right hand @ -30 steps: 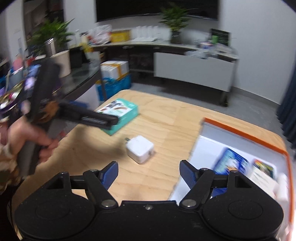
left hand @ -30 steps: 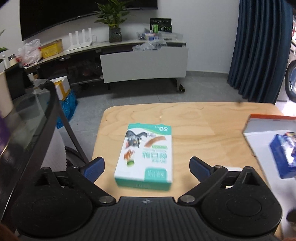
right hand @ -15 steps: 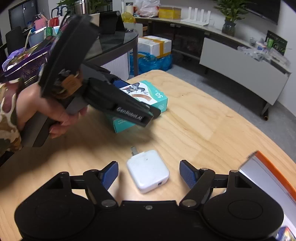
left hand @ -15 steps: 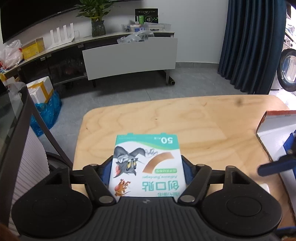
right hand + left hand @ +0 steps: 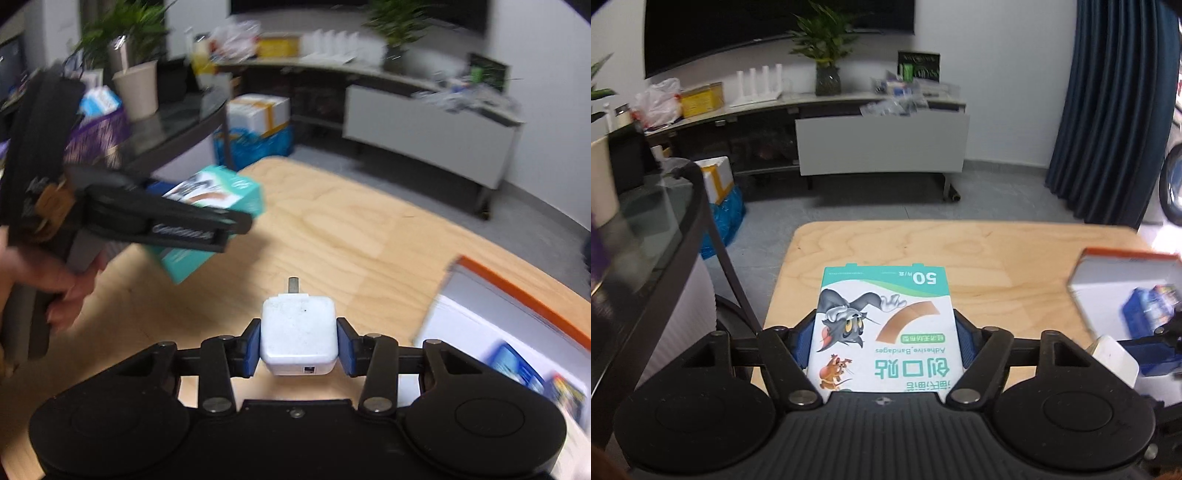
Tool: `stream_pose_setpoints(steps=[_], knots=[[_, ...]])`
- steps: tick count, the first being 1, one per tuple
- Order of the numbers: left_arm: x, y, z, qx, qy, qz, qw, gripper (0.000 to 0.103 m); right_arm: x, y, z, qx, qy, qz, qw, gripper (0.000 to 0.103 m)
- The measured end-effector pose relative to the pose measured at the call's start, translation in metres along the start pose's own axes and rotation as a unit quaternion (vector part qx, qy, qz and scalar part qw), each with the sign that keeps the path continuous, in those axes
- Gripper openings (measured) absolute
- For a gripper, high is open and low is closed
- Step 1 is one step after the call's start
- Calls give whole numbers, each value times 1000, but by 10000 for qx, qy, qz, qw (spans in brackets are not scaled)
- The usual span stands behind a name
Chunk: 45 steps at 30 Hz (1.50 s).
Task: Organize rigid objects
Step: 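Carry the bandage box and white adapter over the white box, then hold the bandage box and white adapter above the white box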
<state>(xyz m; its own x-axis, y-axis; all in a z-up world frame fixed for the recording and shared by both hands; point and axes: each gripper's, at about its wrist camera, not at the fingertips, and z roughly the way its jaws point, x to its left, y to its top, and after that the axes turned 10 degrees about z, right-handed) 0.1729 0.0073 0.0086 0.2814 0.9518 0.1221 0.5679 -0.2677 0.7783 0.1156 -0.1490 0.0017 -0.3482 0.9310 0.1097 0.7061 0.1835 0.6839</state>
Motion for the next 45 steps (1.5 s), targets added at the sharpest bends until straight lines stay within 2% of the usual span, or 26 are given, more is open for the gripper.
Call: stream_pose_setpoints(steps=[4, 11, 16, 21, 25, 28, 38, 45], knots=[[-17, -2, -40, -125, 49, -85, 9999, 72, -4, -11, -41, -364, -255, 471, 9979, 51], [-62, -19, -100, -174, -325, -161, 9992, 72, -14, -51, -119, -892, -733, 915, 9891, 51], [-107, -34, -136, -304, -657, -76, 9974, 72, -38, -89, -176, -1200, -1129, 1440, 9758, 51], [-148, -36, -148, -412, -1060, 51, 9935, 72, -66, -123, -217, -1457, -1648, 1895, 9569, 51], [-181, -35, -143, -435, -1149, 377, 9917, 72, -87, -140, -231, -1568, -1832, 2227, 9446, 51], [-197, -31, -141, -458, -1101, 463, 9918, 72, -93, -145, -236, -1626, -1833, 2325, 9412, 51], [-214, -22, -142, -393, -868, 324, 9949, 72, -94, -151, -236, -1621, -1671, 2352, 9436, 51], [-217, -27, -144, -276, -921, 253, 9951, 72, -92, -149, -233, -1593, -1643, 2323, 9454, 51]])
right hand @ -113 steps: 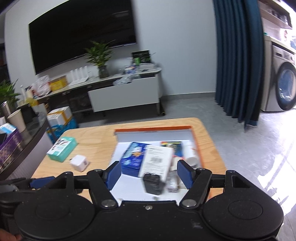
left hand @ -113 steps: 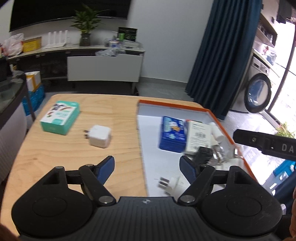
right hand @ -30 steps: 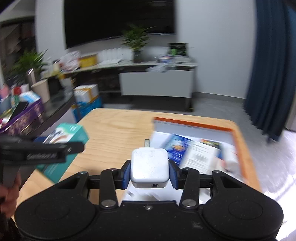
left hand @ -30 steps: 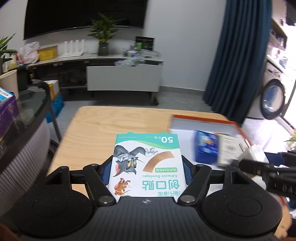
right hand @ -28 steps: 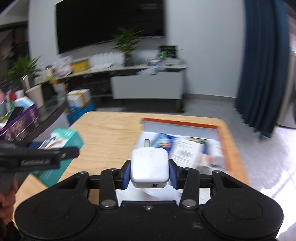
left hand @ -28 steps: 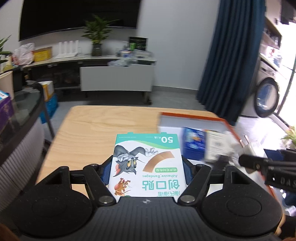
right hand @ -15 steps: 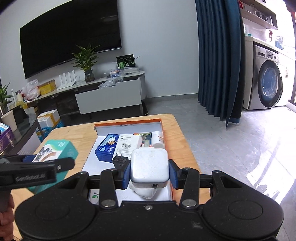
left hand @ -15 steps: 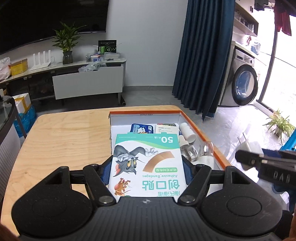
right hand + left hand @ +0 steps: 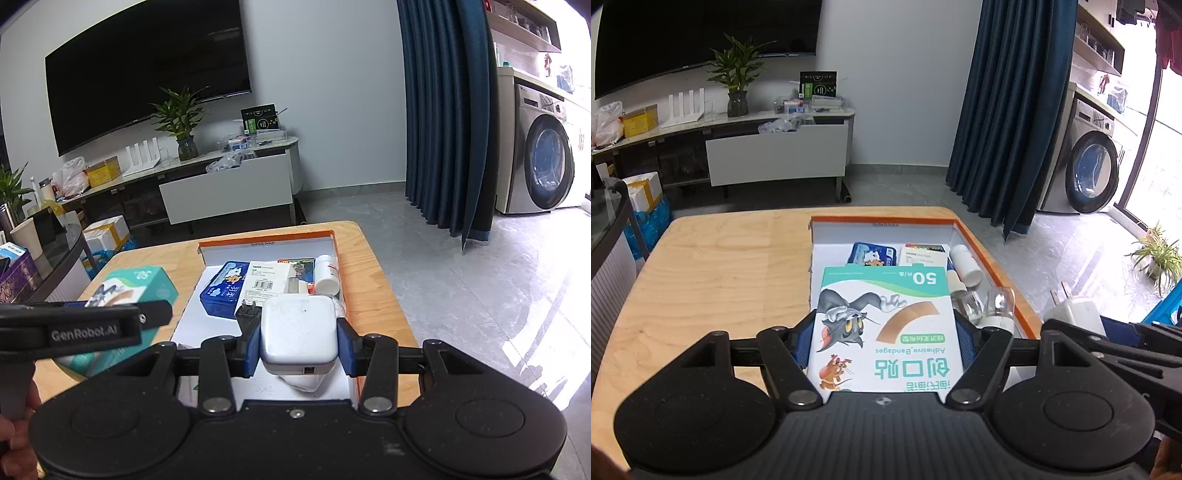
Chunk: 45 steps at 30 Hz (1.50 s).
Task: Organize rigid objects
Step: 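Hold the bandage box and white adapter above the white box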
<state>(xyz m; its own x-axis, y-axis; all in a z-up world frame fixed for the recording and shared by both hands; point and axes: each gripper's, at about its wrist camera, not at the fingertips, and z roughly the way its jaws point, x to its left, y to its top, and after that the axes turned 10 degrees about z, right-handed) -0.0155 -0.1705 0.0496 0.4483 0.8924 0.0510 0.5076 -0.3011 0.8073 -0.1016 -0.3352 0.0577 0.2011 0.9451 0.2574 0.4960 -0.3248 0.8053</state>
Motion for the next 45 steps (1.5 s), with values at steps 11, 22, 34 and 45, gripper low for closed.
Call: stream_pose_setpoints(steps=[11, 22, 34, 45], knots=[[-5, -6, 6, 114, -60, -56, 9999, 72, 4, -3, 6, 95, -3, -51, 9999, 51], [-9, -13, 11, 227, -41, -127, 9997, 72, 3, -6, 15, 225, -57, -19, 9997, 51], [-11, -17, 14, 300, -72, -134, 9994, 72, -1, -11, 22, 342, -96, 51, 9994, 51], [-11, -18, 19, 348, -70, -131, 9993, 72, -3, -14, 27, 410, -110, 65, 9991, 51]])
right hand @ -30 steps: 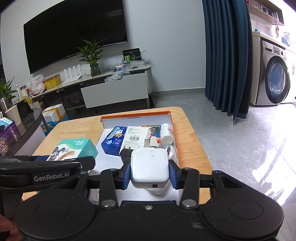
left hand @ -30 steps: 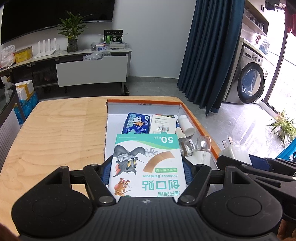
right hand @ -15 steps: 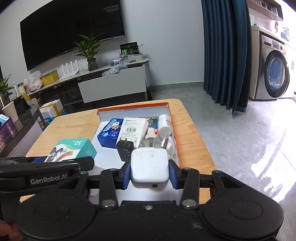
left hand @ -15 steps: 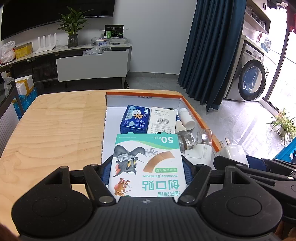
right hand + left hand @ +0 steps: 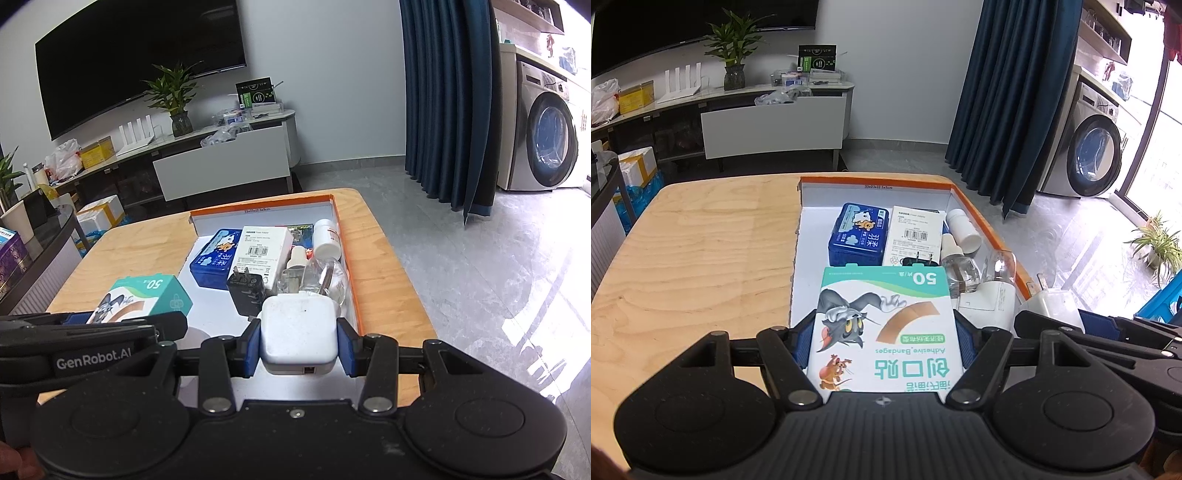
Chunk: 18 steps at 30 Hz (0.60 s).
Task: Organize rigid objects
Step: 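Hold the bandage box and white adapter above the white box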
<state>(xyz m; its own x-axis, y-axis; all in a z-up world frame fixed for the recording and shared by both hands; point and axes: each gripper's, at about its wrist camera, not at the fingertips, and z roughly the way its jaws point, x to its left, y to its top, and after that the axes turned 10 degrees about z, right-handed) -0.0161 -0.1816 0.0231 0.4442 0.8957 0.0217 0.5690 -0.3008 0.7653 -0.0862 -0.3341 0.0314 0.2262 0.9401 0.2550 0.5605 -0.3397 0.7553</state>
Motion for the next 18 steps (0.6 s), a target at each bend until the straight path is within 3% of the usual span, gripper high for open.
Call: stream_pose_setpoints(steps=[18], knots=[[5, -2, 8, 85, 1, -40, 10000, 72, -2, -4, 12, 112, -28, 45, 9999, 54]])
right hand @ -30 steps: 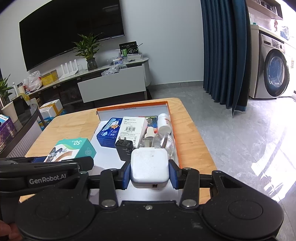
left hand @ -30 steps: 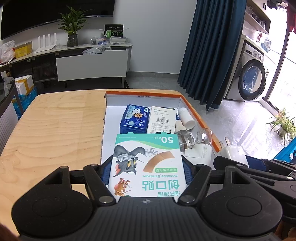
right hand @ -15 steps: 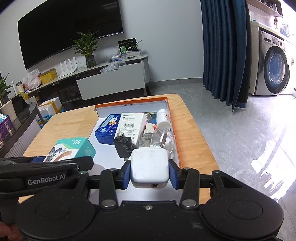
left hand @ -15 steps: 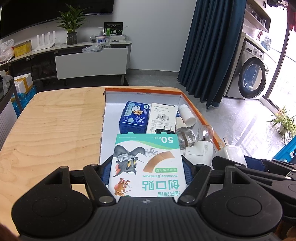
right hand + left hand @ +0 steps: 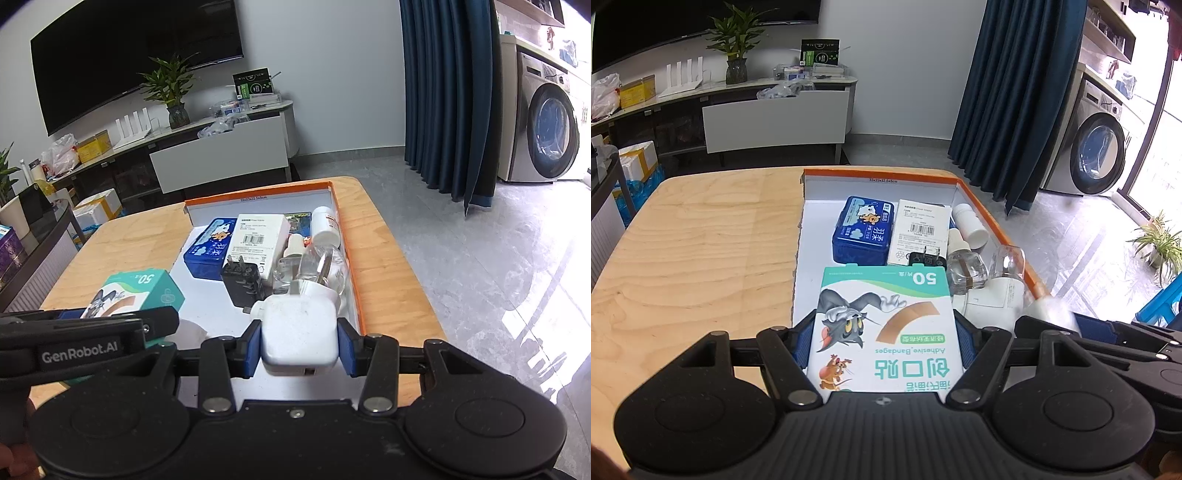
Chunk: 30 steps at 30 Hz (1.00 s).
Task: Organize rigid objects
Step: 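Hold the bandage box and white adapter above the white box, then lower the bandage box and adapter into the box, open both tools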
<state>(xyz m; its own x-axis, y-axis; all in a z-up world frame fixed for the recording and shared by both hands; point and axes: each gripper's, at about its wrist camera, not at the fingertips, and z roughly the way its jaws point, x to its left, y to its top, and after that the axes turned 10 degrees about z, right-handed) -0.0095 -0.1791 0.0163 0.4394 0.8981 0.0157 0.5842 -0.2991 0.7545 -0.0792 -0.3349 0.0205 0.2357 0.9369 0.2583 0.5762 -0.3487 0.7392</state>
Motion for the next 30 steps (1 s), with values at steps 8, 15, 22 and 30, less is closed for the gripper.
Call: stream_pose_setpoints(steps=[8, 15, 22, 30], knots=[[-2, 0, 5, 58, -59, 51, 10000, 72, -8, 6, -6, -189, -21, 145, 9997, 54], [-13, 2, 6, -17, -297, 139, 9995, 72, -16, 11, -17, -397, -135, 234, 9988, 60], [-17, 4, -7, -177, -239, 199, 9994, 90, -17, 14, -32, -589, -158, 218, 9979, 68], [-20, 6, -19, -317, -97, 274, 9991, 103, -18, 11, -55, -795, -147, 200, 9965, 70]])
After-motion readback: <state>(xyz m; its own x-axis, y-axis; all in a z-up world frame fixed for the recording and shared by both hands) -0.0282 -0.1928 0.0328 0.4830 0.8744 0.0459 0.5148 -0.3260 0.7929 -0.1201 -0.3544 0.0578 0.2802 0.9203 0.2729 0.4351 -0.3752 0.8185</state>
